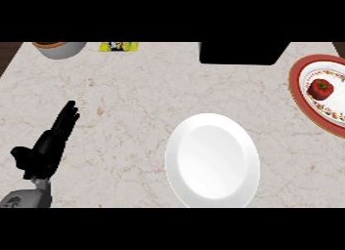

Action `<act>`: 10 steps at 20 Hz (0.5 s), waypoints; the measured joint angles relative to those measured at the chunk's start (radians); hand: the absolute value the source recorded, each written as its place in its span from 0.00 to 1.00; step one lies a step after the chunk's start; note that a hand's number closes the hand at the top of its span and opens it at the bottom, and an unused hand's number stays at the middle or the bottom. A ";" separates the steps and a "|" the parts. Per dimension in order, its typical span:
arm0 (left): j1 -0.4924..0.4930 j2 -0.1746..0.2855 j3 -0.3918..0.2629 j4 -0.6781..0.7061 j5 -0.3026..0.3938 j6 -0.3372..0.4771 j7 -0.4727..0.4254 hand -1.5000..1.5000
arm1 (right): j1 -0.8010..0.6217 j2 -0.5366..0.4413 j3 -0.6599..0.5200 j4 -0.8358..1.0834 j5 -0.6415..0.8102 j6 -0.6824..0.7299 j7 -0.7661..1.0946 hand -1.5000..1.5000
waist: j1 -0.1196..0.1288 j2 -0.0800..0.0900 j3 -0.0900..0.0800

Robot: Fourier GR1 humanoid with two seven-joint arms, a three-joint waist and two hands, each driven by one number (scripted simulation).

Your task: Pick the bell pepper from the plate and place it in the plate

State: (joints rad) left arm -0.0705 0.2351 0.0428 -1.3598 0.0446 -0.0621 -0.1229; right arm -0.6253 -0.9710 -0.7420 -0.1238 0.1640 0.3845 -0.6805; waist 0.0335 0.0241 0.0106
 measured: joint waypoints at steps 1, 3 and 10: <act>-0.002 -0.002 -0.001 0.004 -0.003 0.004 -0.002 0.50 | 0.020 -0.002 0.001 -0.003 0.001 0.013 -0.017 0.00 | -0.001 0.001 0.001; -0.007 -0.010 -0.004 0.010 -0.008 0.010 -0.004 0.50 | 0.049 -0.012 0.002 -0.009 0.002 0.033 -0.026 0.00 | -0.002 0.002 0.002; -0.020 -0.014 -0.006 0.021 -0.012 0.010 -0.004 0.50 | 0.133 -0.018 0.017 -0.039 0.015 0.039 -0.057 0.00 | 0.000 0.003 0.005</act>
State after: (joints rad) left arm -0.0906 0.2212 0.0370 -1.3388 0.0329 -0.0521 -0.1272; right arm -0.4926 -0.9888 -0.7246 -0.1629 0.1789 0.4234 -0.7378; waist 0.0336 0.0275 0.0151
